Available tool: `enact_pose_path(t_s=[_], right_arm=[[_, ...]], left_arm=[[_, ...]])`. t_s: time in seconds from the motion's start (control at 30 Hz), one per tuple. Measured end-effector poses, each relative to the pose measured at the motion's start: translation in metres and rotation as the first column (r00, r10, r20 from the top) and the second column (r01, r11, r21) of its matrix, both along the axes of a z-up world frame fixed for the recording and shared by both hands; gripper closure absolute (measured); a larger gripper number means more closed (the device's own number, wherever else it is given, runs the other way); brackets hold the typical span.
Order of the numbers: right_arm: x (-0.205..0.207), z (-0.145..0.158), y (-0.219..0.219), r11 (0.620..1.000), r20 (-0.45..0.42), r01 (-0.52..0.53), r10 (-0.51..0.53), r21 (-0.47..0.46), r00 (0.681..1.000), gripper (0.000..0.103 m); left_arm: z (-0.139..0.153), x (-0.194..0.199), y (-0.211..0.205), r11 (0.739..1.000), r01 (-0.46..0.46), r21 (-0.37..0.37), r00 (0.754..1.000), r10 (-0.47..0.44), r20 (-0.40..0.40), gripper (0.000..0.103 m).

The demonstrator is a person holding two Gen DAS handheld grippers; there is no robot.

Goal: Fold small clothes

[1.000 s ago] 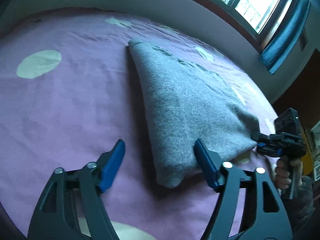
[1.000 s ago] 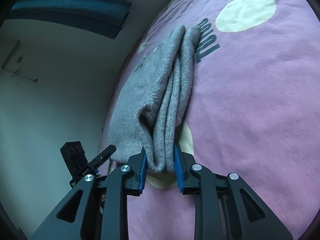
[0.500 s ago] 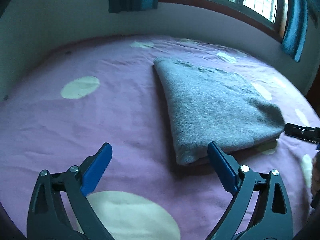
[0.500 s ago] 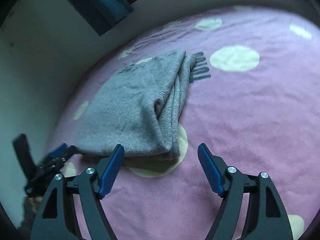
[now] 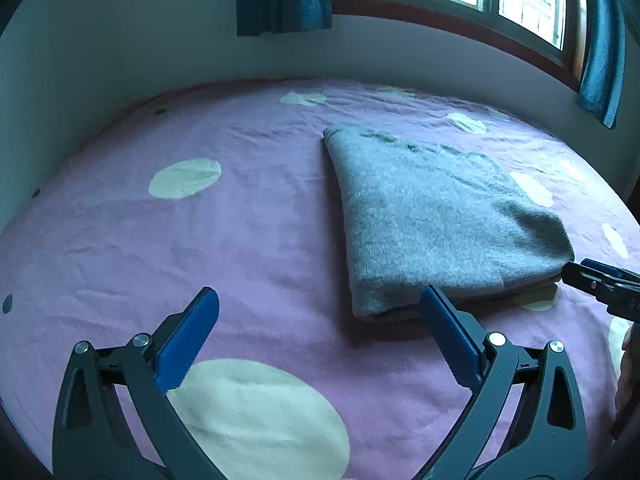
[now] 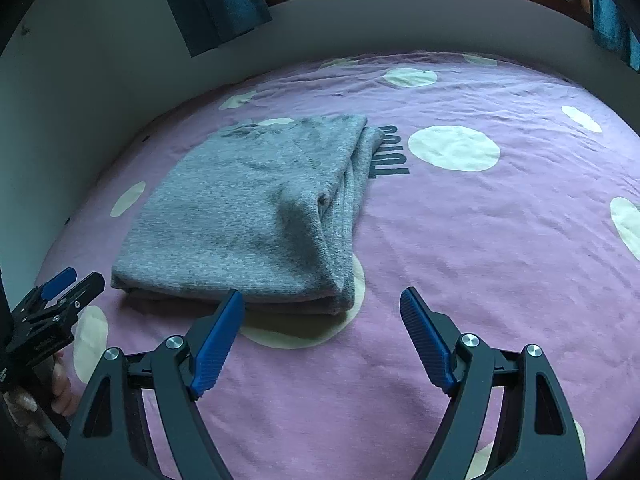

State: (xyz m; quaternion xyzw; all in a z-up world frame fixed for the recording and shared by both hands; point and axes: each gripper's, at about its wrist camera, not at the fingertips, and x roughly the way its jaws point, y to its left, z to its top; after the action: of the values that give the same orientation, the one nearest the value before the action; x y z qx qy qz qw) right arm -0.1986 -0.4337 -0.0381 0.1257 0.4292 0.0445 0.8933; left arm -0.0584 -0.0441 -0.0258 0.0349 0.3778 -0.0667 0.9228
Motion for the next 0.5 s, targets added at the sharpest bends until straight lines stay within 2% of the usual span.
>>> enact_pose_path(t_s=[0.1,0.5], right_arm=[[-0.001,0.0003,0.0023,1.0,0.002,0.001,-0.001,-0.01,1.0,0.024],[-0.0009,-0.0063,0.0051,1.0,-0.015,0.006,-0.007,-0.026,1.0,0.023]], left_arm=[[-0.0016,0.0,-0.0026,1.0,0.011,0.005,1.0,-0.011,-0.021,0.003],[-0.0006,-0.0026,-0.0039,1.0,0.002,-0.014,1.0,-0.002,-0.023,0.003]])
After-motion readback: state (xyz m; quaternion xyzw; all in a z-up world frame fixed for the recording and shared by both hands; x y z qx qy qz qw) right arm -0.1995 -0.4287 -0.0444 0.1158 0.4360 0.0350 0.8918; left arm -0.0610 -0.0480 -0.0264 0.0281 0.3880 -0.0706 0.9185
